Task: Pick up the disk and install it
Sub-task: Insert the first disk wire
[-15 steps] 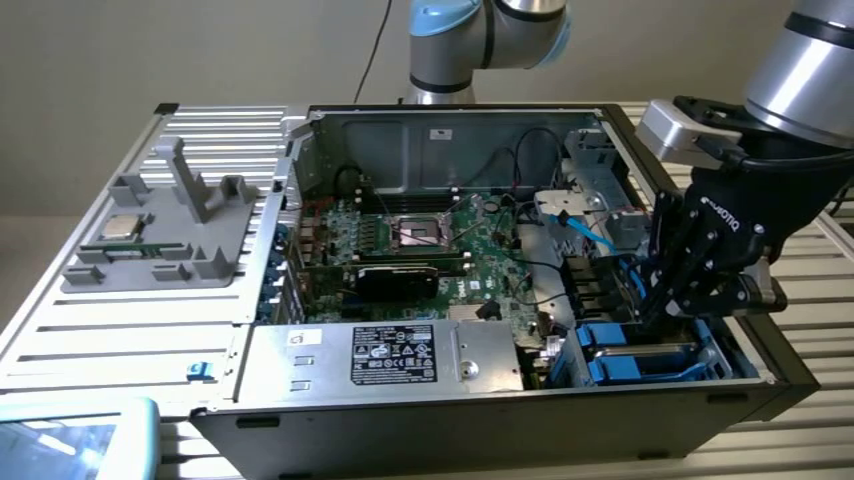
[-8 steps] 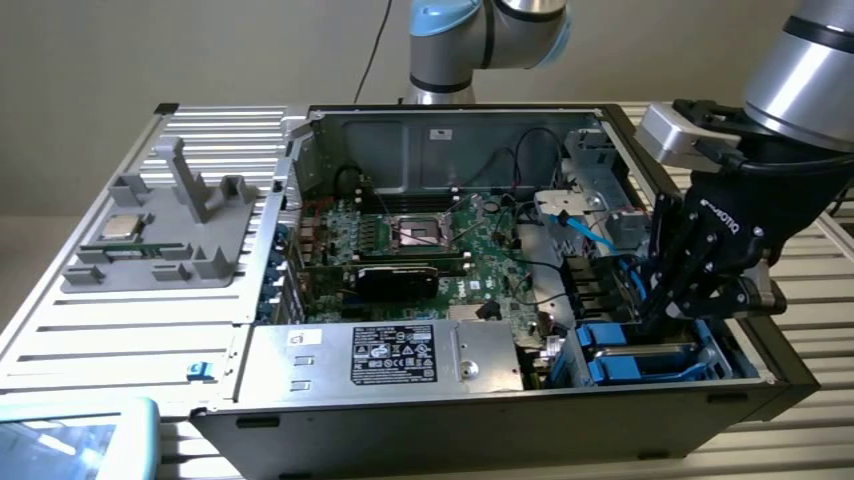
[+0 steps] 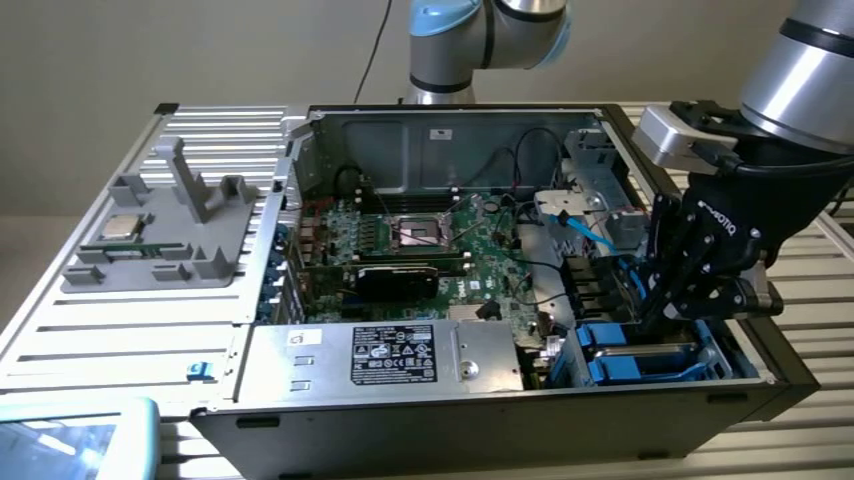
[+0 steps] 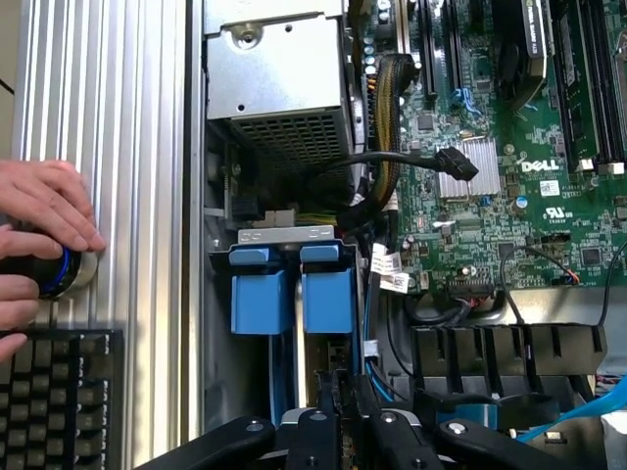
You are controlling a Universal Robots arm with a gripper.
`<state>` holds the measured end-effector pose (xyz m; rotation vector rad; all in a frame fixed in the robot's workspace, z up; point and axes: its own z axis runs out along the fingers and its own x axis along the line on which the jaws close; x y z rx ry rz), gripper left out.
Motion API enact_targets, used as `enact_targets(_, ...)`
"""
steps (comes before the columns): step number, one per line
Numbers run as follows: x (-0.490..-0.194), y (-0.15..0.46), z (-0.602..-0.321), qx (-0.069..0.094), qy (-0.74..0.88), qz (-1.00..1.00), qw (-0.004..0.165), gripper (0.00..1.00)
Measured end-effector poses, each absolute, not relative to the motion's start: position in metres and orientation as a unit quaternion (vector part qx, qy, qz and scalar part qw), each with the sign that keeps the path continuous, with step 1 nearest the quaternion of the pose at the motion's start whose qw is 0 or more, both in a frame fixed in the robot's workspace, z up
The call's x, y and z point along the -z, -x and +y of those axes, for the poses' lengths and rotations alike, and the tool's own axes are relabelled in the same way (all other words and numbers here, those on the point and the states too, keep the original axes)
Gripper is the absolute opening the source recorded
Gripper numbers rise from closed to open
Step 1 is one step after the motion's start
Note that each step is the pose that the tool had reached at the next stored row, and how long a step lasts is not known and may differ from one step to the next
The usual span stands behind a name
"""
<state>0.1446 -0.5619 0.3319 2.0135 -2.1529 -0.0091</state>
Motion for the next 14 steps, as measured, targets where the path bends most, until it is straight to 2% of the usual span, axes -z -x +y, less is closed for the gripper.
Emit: enact_targets(14, -0.3315, -0.1462, -0.5619, 0.003, -0.680, -0.727, 0.097, 0.17)
